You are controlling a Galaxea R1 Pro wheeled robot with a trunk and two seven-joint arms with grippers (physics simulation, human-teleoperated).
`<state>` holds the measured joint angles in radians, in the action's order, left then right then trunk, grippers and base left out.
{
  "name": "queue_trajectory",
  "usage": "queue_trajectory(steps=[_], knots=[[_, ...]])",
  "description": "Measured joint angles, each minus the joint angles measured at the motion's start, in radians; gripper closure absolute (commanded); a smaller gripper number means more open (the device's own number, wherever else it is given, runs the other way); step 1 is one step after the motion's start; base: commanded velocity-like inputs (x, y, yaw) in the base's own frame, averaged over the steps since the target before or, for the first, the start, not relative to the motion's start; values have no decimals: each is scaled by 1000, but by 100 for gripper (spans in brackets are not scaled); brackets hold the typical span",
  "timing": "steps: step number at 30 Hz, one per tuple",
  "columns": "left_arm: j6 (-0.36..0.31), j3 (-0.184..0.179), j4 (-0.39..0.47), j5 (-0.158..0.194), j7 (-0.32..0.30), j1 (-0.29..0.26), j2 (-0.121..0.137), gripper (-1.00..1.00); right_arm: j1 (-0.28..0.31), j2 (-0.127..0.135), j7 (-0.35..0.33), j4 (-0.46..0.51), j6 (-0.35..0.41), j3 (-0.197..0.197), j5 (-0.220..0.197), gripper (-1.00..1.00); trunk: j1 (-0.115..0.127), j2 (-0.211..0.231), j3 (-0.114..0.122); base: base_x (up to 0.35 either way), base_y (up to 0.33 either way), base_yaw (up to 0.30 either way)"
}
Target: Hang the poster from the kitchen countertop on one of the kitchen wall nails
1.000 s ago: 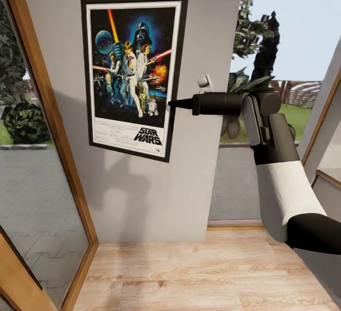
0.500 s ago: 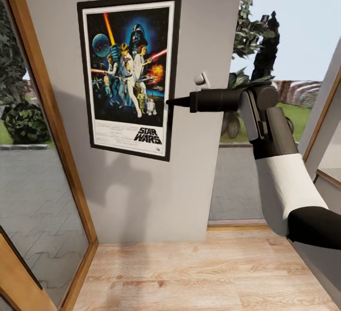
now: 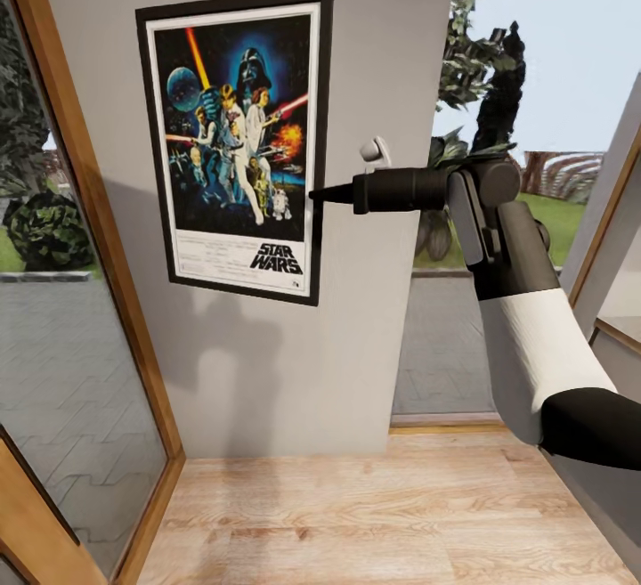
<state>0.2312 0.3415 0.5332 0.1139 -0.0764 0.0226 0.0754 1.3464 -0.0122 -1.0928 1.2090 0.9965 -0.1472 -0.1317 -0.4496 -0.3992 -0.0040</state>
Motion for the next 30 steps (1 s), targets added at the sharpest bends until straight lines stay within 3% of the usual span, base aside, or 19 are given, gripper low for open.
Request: queue_trajectory(steps=[24, 30], knots=[[-1, -2, 0, 0, 0, 0, 0, -100, 3, 4, -3, 12, -2, 1, -1, 100, 0, 0, 0, 89, 0, 0], [-1, -1, 0, 0, 0, 0, 0, -100, 3, 37, -47, 22, -2, 4, -6, 100, 0, 0, 0, 2, 0, 0]])
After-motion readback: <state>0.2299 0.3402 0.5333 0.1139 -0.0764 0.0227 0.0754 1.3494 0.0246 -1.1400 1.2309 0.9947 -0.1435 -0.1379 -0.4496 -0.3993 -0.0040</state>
